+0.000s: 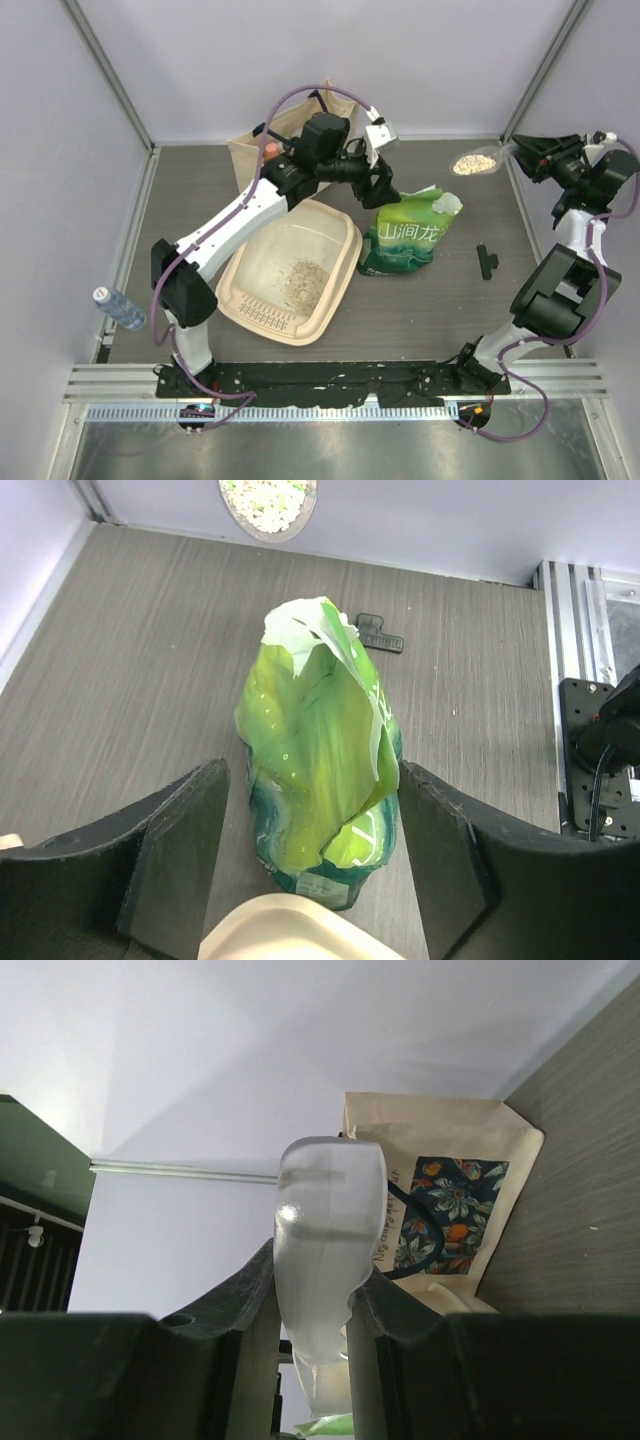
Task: Fill the litter box with clean litter
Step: Pour the cat litter into the litter box.
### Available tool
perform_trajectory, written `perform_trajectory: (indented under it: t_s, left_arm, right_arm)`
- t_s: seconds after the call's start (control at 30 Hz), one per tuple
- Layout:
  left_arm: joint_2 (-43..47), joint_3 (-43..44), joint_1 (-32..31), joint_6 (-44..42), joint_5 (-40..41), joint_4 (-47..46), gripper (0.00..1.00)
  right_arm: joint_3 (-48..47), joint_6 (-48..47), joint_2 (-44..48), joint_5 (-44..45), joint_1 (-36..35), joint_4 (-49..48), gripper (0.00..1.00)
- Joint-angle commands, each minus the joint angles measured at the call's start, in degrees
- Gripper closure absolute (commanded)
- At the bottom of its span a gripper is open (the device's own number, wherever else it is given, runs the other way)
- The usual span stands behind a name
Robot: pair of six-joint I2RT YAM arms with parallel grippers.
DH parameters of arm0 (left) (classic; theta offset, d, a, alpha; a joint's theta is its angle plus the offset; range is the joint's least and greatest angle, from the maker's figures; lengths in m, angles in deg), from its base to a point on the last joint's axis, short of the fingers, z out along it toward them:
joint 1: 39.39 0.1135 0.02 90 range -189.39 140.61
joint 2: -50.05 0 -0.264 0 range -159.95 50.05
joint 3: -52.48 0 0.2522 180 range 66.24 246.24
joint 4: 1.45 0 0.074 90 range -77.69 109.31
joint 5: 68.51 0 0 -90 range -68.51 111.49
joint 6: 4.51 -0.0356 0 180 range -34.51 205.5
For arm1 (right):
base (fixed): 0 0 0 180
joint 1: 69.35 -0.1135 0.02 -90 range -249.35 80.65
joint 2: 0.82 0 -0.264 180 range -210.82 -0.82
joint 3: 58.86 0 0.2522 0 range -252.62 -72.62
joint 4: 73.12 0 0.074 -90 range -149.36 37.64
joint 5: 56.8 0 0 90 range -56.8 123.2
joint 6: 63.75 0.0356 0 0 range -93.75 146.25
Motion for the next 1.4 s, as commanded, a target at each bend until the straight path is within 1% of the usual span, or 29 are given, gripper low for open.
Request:
perform_trajectory:
  t_s: [0.0, 0.07, 0.13, 0.2, 0.3, 0.43, 0.47, 0.53, 0.57, 0.63, 0.67, 0.77, 0.8, 0.83, 0.9, 1.0, 1.03, 1.07, 1.1, 1.17, 1.2, 1.27, 1.37]
  left_arm:
    - [5.72, 2.39, 0.38, -2.04, 3.15, 0.03, 0.26]
    - [6.78, 1.78, 0.46, -2.57, 4.56, 0.56, 0.16]
    - [8.80, 0.46, 0.81, -3.72, 6.49, 0.65, 0.12]
    - [10.29, -0.42, 1.08, -4.51, 7.63, 0.74, 0.11]
    - [13.28, -2.26, 1.34, -5.65, 12.11, 0.65, 0.10]
    - [18.63, -5.86, 1.69, -7.84, 18.69, -1.98, 0.09]
    - [19.52, -6.48, 1.61, -8.46, 19.85, -2.68, 0.10]
    - [21.28, -8.23, 1.78, -10.39, 22.30, -4.52, 0.09]
    - [22.68, -8.68, 1.78, -10.92, 25.02, -5.32, 0.09]
    - [24.09, -10.87, 1.87, -11.89, 29.15, -8.56, 0.08]
    - [25.14, -11.40, 1.87, -13.37, 32.31, -9.28, 0.08]
    - [26.90, -12.64, 2.31, -14.79, 35.93, -10.86, 0.07]
    - [27.26, -12.99, 2.66, -15.06, 37.86, -10.69, 0.07]
    - [27.87, -13.08, 2.84, -15.23, 38.31, -10.17, 0.07]
    - [29.62, -13.78, 3.45, -15.67, 38.75, -7.98, 0.07]
    - [32.35, -15.35, 4.33, -15.76, 39.28, -4.73, 0.07]
    - [32.97, -15.80, 4.51, -15.67, 39.54, -3.84, 0.07]
    - [33.76, -16.33, 4.77, -15.67, 39.63, -3.05, 0.07]
    - [34.55, -17.55, 5.38, -15.41, 39.63, -1.65, 0.07]
    - [36.84, -18.87, 6.00, -15.15, 39.63, -0.06, 0.07]
    - [37.54, -20.01, 6.87, -15.15, 39.55, 1.95, 0.07]
    - [39.30, -21.07, 7.84, -14.53, 39.46, 4.42, 0.07]
    - [41.23, -23.36, 9.69, -14.88, 39.11, 11.35, 0.07]
  right_arm:
    - [-6.95, -2.56, 2.18, 1.20, -0.96, 5.20, 0.99]
    - [-8.79, -4.05, 2.09, 1.46, -1.57, 6.97, 0.99]
    - [-10.98, -4.76, 1.74, 1.64, -2.97, 8.39, 0.99]
    - [-12.66, -5.63, 1.39, 2.07, -4.21, 9.87, 0.99]
    - [-16.09, -7.22, 0.60, 2.86, -7.46, 11.98, 0.99]
    - [-21.36, -10.29, -1.24, 4.01, -13.16, 15.94, 0.99]
    - [-22.15, -10.73, -1.51, 4.18, -15.96, 16.47, 0.99]
    - [-24.52, -12.49, -2.30, 4.54, -18.70, 18.31, 0.99]
    - [-25.23, -13.19, -3.00, 4.62, -21.76, 18.84, 0.99]
    - [-26.90, -14.86, -3.62, 4.63, -24.85, 20.51, 0.99]
    - [-27.43, -15.48, -4.14, 4.63, -27.65, 21.04, 0.99]
    - [-28.40, -17.50, -4.76, 4.45, -32.15, 22.10, 0.99]
    - [-28.40, -18.11, -5.11, 4.45, -35.21, 22.10, 0.99]
    - [-28.31, -19.34, -5.12, 4.36, -36.54, 22.01, 0.99]
    - [-27.96, -21.19, -5.55, 4.54, -41.63, 21.92, 0.99]
    - [-27.35, -25.92, -6.69, 5.59, -45.42, 24.20, 0.99]
    - [-27.43, -28.12, -6.87, 6.03, -47.78, 25.78, 0.99]
    - [-27.52, -33.27, -7.05, 8.29, -48.68, 30.92, 0.99]
    - [-28.22, -36.63, -7.22, 9.45, -49.90, 33.59, 0.99]
    - [-28.22, -42.43, -8.01, 10.77, -52.72, 37.28, 0.99]
    - [-28.74, -44.29, -8.19, 13.74, -53.42, 39.04, 0.99]
    - [-29.10, -48.15, -9.16, 15.34, -55.53, 41.51, 0.99]
    - [-30.85, -52.64, -10.56, 18.68, -58.86, 45.37, 0.99]
